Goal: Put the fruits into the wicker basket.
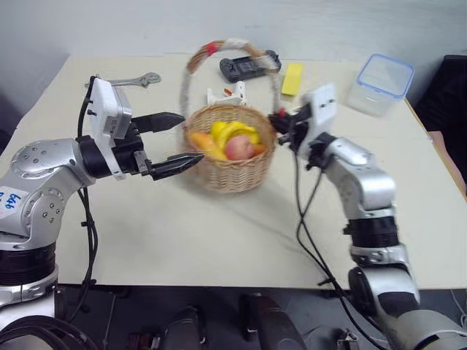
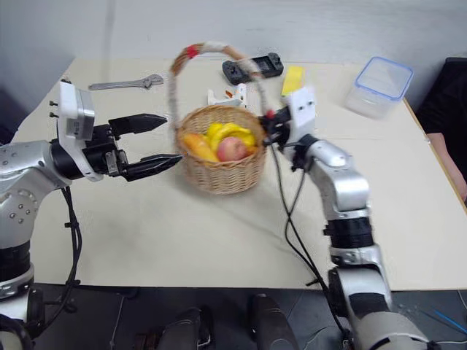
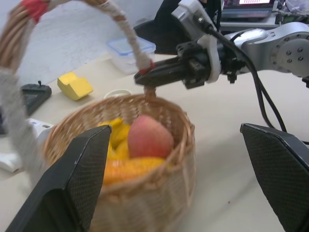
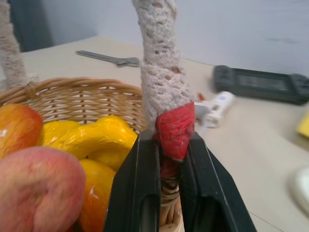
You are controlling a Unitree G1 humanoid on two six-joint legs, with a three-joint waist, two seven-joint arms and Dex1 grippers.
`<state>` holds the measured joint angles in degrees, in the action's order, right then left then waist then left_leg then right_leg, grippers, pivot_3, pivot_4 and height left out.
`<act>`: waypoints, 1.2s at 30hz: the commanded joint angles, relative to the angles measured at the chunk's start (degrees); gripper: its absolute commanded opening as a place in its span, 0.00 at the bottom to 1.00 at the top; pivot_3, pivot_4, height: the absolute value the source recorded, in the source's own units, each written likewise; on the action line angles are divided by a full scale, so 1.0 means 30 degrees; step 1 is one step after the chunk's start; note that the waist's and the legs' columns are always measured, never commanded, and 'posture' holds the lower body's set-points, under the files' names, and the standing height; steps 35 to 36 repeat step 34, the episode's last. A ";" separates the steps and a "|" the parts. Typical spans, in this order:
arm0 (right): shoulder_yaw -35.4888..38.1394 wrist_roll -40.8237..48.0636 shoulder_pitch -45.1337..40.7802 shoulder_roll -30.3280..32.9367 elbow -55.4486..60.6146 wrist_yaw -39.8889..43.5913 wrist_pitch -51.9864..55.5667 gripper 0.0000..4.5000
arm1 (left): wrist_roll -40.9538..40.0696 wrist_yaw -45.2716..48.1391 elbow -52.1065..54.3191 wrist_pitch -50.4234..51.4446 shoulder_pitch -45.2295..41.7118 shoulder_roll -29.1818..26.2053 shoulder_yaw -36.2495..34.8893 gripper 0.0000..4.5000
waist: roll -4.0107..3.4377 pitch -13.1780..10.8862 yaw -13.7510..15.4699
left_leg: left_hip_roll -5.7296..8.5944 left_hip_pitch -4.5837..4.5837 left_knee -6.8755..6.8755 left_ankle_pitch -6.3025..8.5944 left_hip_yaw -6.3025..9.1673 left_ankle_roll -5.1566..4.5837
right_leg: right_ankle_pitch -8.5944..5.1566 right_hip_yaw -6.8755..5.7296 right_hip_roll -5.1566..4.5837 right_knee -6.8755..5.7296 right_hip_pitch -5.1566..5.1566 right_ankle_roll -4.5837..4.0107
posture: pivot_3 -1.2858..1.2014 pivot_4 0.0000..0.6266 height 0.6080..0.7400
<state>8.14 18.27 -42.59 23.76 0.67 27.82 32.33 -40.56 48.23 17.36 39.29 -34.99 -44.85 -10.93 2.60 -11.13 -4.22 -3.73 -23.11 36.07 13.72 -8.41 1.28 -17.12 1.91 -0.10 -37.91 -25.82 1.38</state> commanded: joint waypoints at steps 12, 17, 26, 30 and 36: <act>0.7376 0.1205 0.6938 0.4641 0.1710 -0.0017 -0.1186 0.04 | 0.1258 0.2009 -0.2177 -0.1872 -0.1948 0.1639 0.2247 1.00 | -0.0014 -0.0001 -0.0263 | -0.0007 0.0144 -0.0025 -0.0029 -0.0018 0.0026 | -0.0003 0.0061 0.0064 -0.0019 0.0101 0.0020 | 0.52 0.24 1.00; 0.8510 0.2569 0.9192 0.4737 0.2966 0.0492 -0.0634 0.41 | 0.1478 0.2473 -0.2975 -0.2109 -0.2545 0.2100 0.2555 1.00 | -0.0017 -0.0003 -0.0190 | -0.0029 0.0212 -0.0040 -0.0037 -0.0018 0.0047 | -0.0003 0.0095 0.0111 -0.0023 0.0149 0.0033 | 0.52 0.24 1.00; 1.5220 0.6061 1.5594 1.1907 0.3364 1.0103 0.1933 0.99 | 0.1584 0.3530 -0.3917 -0.2329 -0.2884 0.1725 0.2335 1.00 | -0.0028 -0.0013 -0.0103 | -0.0013 0.0267 -0.0048 -0.0015 -0.0011 0.0017 | -0.0030 0.0094 0.0107 0.0026 0.0236 0.0081 | 0.52 0.24 1.00; 1.7567 0.6980 1.7174 1.4273 0.1608 1.3938 0.3726 0.99 | 0.1758 0.4272 -0.4447 -0.2686 -0.3046 0.1318 0.2233 1.00 | 0.0018 -0.0031 -0.0241 | -0.0037 0.0403 -0.0071 0.0079 0.0031 -0.0081 | -0.0056 0.0066 0.0150 0.0164 0.0434 0.0105 | 0.52 0.24 1.00; 1.7201 0.7142 1.6544 1.4881 0.0106 1.4359 0.4181 0.99 | 0.1767 0.4520 -0.4814 -0.3145 -0.3283 0.1315 0.2064 1.00 | 0.0071 -0.0045 -0.0243 | -0.0025 0.0437 -0.0068 0.0114 0.0062 -0.0117 | -0.0055 0.0089 0.0152 0.0175 0.0471 0.0099 | 0.52 0.24 1.00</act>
